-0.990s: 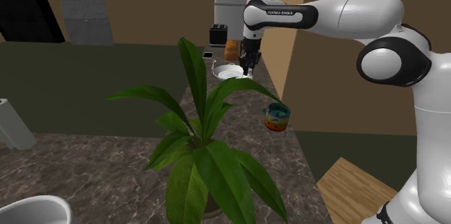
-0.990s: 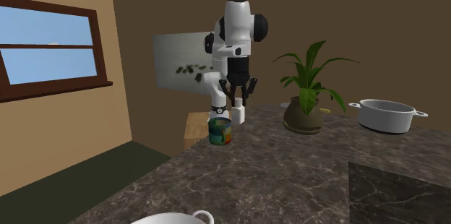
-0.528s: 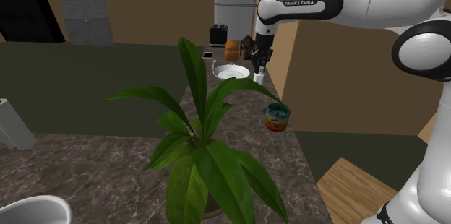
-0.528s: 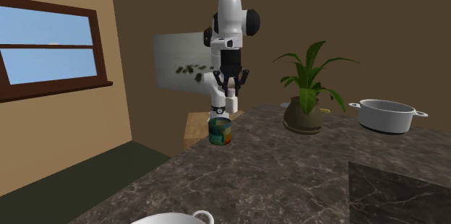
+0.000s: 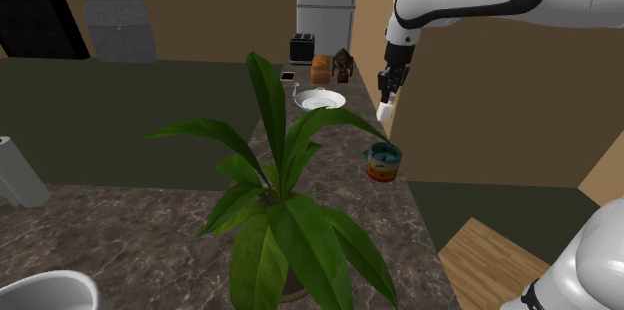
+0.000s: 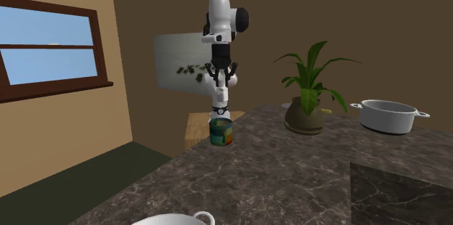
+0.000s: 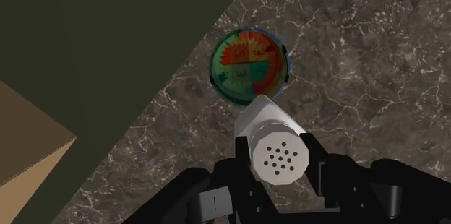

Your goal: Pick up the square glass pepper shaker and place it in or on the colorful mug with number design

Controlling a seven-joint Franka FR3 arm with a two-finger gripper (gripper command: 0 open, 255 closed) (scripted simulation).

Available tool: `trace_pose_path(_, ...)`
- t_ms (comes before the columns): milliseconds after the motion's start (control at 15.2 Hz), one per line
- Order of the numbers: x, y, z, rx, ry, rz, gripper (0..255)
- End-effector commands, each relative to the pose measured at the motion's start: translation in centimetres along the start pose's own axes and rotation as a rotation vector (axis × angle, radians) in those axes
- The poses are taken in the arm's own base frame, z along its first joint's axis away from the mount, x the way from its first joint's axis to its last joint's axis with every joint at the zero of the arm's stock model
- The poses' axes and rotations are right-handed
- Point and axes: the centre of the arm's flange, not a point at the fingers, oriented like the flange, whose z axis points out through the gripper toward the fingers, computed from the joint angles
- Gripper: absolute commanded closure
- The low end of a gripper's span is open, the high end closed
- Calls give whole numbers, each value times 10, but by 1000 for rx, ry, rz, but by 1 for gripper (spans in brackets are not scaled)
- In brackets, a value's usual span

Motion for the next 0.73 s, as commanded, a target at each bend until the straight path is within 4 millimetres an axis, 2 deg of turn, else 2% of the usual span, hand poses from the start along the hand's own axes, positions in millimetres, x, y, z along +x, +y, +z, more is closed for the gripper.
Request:
trace_pose_path(0, -11, 0, 1, 0, -1, 0, 255)
trace_pose_path(660, -12, 1, 53, 0, -1, 0, 255)
